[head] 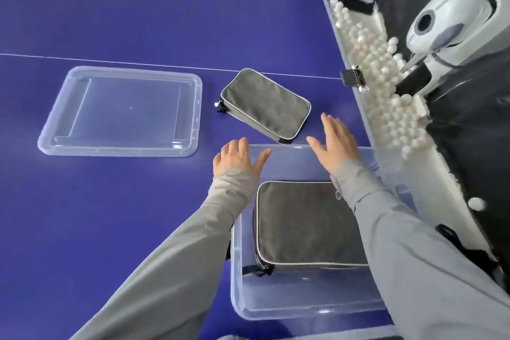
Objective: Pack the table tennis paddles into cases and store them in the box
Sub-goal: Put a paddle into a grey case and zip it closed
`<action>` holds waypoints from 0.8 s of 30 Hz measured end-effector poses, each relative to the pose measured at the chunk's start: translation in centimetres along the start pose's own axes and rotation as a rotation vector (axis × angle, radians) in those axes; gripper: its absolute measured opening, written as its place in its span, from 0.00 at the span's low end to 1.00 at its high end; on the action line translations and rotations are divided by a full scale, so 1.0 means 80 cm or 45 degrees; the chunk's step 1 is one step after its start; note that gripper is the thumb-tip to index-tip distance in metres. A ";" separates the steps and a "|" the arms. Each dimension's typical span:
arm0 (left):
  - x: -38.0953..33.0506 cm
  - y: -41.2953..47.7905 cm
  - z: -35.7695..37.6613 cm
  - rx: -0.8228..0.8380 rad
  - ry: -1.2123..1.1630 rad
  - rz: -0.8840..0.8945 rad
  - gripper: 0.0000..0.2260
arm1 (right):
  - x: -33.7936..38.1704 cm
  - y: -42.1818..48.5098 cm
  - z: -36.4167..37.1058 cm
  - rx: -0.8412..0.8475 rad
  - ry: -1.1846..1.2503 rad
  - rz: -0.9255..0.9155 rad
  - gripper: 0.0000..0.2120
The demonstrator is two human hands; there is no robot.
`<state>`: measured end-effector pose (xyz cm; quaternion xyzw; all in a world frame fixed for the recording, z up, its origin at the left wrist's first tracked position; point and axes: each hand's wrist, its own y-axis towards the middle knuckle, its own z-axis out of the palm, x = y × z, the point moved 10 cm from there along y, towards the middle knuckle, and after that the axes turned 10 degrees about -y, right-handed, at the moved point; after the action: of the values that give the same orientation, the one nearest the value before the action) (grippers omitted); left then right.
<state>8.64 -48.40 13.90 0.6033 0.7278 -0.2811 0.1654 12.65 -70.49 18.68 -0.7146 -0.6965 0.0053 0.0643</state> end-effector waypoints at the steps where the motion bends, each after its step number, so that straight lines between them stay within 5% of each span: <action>1: 0.006 0.001 0.000 -0.005 -0.051 -0.077 0.29 | -0.006 0.025 0.002 0.010 -0.028 -0.013 0.32; 9: 0.029 0.001 -0.005 -0.120 -0.134 -0.283 0.17 | -0.037 0.206 0.057 0.133 -0.165 -0.028 0.31; 17: 0.030 0.000 -0.009 -0.187 -0.120 -0.333 0.18 | -0.048 0.277 0.154 0.290 -0.118 0.126 0.36; 24: 0.029 -0.001 -0.011 -0.200 -0.113 -0.343 0.23 | -0.045 0.283 0.152 0.148 0.099 0.139 0.37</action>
<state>8.11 -46.07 13.26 0.4723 0.8139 -0.2692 0.2048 33.89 -73.55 4.06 -0.7462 -0.6520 0.0213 0.1324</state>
